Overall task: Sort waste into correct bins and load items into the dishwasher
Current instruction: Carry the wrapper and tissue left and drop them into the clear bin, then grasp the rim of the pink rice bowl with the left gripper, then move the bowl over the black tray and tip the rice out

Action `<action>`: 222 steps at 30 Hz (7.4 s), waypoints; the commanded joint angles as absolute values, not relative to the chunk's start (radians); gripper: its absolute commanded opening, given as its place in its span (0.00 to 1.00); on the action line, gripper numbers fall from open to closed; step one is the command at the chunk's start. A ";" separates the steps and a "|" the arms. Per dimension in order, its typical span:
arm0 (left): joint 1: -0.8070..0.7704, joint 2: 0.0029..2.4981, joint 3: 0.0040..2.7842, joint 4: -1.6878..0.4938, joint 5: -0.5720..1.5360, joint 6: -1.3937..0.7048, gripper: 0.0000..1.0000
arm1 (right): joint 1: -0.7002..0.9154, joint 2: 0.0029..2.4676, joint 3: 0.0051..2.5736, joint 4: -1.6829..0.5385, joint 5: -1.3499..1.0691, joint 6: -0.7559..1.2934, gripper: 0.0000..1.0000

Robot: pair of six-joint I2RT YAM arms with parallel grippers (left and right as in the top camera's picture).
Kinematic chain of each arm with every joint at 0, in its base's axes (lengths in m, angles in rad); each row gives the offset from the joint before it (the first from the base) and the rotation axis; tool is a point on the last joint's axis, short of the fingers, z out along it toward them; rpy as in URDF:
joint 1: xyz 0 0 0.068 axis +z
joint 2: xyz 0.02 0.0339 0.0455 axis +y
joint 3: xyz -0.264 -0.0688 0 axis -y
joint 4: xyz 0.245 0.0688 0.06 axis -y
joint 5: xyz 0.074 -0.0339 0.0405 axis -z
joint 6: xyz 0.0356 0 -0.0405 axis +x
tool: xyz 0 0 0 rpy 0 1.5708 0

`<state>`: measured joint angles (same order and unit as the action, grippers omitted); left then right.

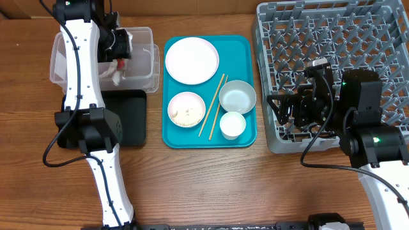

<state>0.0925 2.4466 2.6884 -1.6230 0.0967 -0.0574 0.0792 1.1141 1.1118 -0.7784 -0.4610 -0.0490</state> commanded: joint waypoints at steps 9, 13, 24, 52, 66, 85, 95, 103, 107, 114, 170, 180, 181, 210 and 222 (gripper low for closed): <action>0.110 2.373 2.786 -1.690 0.141 -0.029 1.00 | 0.077 1.113 1.139 -0.768 -0.473 -0.049 1.00; 0.120 2.238 2.796 -1.690 0.187 -0.030 1.00 | 0.077 1.113 1.138 -0.769 -0.473 -0.049 1.00; -0.018 1.906 2.543 -1.690 0.185 -0.031 1.00 | 0.077 1.113 1.138 -0.786 -0.540 -0.049 1.00; -0.393 1.877 1.576 -1.028 0.278 -0.183 0.45 | 0.077 1.113 1.138 -0.844 -0.533 -0.049 1.00; -0.444 1.880 1.436 -0.904 0.186 0.039 0.41 | 0.077 1.113 1.138 -0.848 -0.533 -0.049 1.00; -0.466 2.008 1.433 -0.942 0.116 0.049 0.26 | 0.077 1.113 1.138 -0.900 -0.533 -0.050 1.00; -0.466 2.008 1.433 -0.941 0.121 -0.097 0.17 | 0.077 1.113 1.138 -0.904 -0.533 -0.050 1.00; -0.466 2.008 1.433 -0.942 0.123 -0.098 0.04 | 0.077 1.113 1.138 -0.920 -0.533 -0.049 1.00; -0.466 2.006 1.438 -0.965 0.124 -0.099 0.04 | 0.077 1.113 1.138 -0.950 -0.533 -0.050 1.00; -0.463 2.006 1.603 -1.170 0.120 -0.098 0.04 | 0.077 1.113 1.138 -0.947 -0.533 -0.053 1.00; 0.755 1.858 1.175 -1.281 1.408 0.677 0.04 | 0.077 1.113 1.138 -0.952 -0.533 -0.053 1.00; 0.800 1.858 1.172 -1.334 1.561 0.665 0.04 | 0.077 1.113 1.138 -0.952 -0.533 -0.053 1.00; 0.800 1.858 1.173 -1.334 1.574 0.652 0.04 | 0.077 1.113 1.138 -0.952 -0.533 -0.053 1.00; 0.752 1.817 1.176 -1.152 1.581 0.328 0.04 | 0.077 1.113 1.138 -0.936 -0.533 -0.053 1.00; 0.528 1.674 1.262 -1.141 1.328 0.254 0.04 | 0.077 1.113 1.138 -0.816 -0.545 0.079 1.00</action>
<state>0.5964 1.7199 1.2015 -1.1458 1.4548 0.3073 0.0788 1.1156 1.1118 -0.8444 -0.5282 0.0036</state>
